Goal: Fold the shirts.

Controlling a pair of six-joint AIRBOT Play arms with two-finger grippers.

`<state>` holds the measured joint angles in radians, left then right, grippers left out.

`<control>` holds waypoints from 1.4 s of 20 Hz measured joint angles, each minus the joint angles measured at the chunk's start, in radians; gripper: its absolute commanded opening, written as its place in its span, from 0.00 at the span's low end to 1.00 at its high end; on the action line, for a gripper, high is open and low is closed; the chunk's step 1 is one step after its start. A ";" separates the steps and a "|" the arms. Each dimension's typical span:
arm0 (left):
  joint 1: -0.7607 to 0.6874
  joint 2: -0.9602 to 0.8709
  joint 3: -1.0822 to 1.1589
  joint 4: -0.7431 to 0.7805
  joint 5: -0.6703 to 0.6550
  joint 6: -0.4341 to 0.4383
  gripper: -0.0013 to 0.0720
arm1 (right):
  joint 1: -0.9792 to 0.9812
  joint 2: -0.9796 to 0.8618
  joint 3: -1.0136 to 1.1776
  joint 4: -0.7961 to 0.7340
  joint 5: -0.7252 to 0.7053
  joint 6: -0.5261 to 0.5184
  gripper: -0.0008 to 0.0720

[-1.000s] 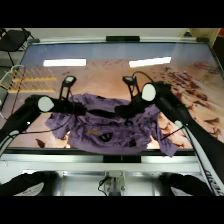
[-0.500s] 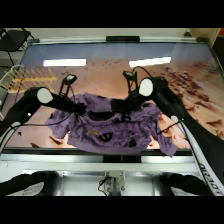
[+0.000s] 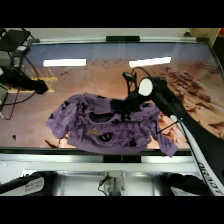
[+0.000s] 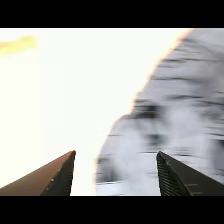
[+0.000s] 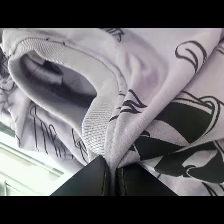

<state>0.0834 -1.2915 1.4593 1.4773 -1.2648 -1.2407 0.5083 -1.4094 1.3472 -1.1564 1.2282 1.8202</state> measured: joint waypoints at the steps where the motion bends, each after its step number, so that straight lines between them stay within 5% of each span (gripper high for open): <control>1: 0.055 -0.009 0.011 0.019 0.007 0.001 0.76 | 0.000 0.000 0.000 0.003 0.005 0.000 0.14; 2: 0.109 -0.019 0.018 0.031 0.019 -0.017 0.88 | 0.000 0.000 0.000 0.003 0.011 0.000 0.14; 6: 0.320 -0.082 0.049 0.019 0.095 -0.064 0.86 | 0.000 0.000 0.000 0.005 0.020 0.001 0.14; 8: 0.406 -0.125 0.093 0.010 0.113 -0.064 0.76 | 0.000 0.000 0.000 0.005 0.023 0.001 0.14; 11: 0.527 -0.233 0.224 0.004 0.069 -0.053 0.78 | 0.000 0.000 0.000 0.005 0.026 0.002 0.14; 17: 0.639 -0.492 0.491 -0.022 -0.147 0.104 0.87 | 0.000 0.000 0.000 0.003 0.026 0.031 0.14; 22: 0.656 -0.623 0.544 -0.065 -0.190 0.245 0.87 | 0.000 0.000 0.000 0.003 0.026 0.082 0.14; 28: 0.671 -0.689 0.555 -0.059 -0.208 0.312 0.87 | 0.000 0.000 0.000 0.003 0.027 0.107 0.14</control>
<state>0.7547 -1.9800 2.0140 1.4185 -1.4723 -0.9283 0.5083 -1.4094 1.3472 -1.1538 1.2556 1.9270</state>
